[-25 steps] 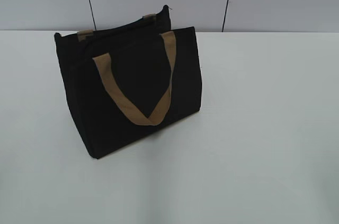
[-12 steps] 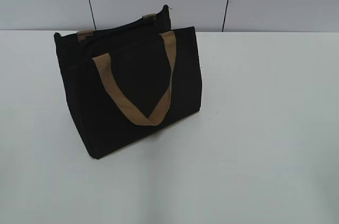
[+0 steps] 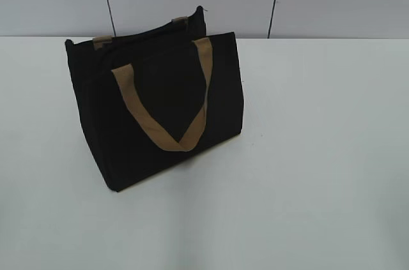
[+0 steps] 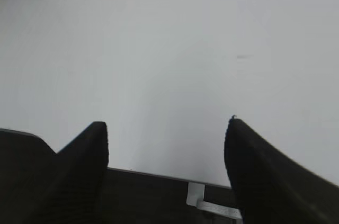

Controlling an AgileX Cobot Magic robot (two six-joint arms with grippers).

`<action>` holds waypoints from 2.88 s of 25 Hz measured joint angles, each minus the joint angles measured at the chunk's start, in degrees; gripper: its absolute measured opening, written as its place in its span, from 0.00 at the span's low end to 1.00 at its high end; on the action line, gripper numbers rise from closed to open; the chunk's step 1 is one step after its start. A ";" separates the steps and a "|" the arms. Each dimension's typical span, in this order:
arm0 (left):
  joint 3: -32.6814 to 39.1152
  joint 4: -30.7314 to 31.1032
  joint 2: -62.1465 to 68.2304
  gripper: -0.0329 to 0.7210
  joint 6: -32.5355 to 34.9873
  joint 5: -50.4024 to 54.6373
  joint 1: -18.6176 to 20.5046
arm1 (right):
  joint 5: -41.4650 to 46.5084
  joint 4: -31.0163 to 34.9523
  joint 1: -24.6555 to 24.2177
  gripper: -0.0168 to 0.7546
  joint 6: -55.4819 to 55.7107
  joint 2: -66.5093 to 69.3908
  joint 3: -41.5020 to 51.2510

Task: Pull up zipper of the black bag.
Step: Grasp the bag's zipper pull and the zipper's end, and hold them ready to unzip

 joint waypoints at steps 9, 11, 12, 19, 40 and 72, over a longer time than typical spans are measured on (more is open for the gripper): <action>-0.29 0.38 5.81 0.66 0.07 -0.74 0.00 | -0.16 0.00 0.00 0.70 0.00 4.83 0.00; -0.75 0.38 7.87 0.66 1.89 -2.02 0.00 | -0.18 0.00 0.00 0.70 0.00 4.96 0.00; -1.00 0.16 8.63 0.66 3.67 -3.11 0.00 | -0.23 0.00 0.00 0.70 0.00 5.21 0.00; -1.16 -6.34 16.37 0.66 15.28 -17.69 0.00 | -0.34 1.30 0.00 0.70 0.00 7.61 0.00; 3.79 -69.81 64.76 0.66 102.36 -38.68 0.00 | -0.34 1.97 0.00 0.70 -0.16 7.78 0.00; -8.16 -93.87 92.08 0.64 134.13 -26.20 0.02 | -0.35 2.57 0.00 0.70 -0.30 7.85 0.00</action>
